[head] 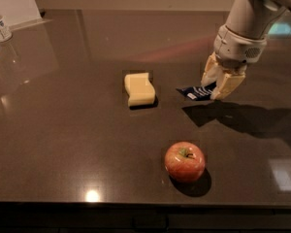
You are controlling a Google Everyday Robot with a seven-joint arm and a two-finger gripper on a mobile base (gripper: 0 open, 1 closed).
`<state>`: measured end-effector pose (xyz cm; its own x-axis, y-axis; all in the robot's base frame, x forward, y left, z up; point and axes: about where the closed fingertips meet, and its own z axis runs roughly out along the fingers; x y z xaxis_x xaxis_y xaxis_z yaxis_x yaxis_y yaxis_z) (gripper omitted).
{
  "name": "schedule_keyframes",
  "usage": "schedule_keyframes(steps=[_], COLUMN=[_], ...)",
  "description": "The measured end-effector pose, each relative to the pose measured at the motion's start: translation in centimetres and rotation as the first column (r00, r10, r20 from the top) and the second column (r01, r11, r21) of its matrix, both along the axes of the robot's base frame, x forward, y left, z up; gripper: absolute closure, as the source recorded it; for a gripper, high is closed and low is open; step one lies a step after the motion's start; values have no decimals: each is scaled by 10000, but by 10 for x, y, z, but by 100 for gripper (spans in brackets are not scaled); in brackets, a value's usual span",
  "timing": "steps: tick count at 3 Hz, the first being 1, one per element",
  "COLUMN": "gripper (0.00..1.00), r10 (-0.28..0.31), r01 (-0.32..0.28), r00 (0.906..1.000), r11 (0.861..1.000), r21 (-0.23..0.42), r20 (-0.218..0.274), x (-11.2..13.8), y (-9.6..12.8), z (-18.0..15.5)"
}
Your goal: Move rxbar blueberry near apple
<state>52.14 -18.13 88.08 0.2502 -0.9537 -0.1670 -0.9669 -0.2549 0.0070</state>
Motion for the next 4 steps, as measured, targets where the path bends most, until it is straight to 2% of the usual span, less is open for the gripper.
schedule_keyframes(steps=[2,3,4], gripper=[100,100,100], r10=[-965,-881,-695], r01=[978,876,691], r00=[9952,9961,9976], r11=[9907,9920,9943], r21=[949,905,809], r20=[-182,23,22], x=[-50,-46,-58], y=[8,13,12], z=[27,22,11])
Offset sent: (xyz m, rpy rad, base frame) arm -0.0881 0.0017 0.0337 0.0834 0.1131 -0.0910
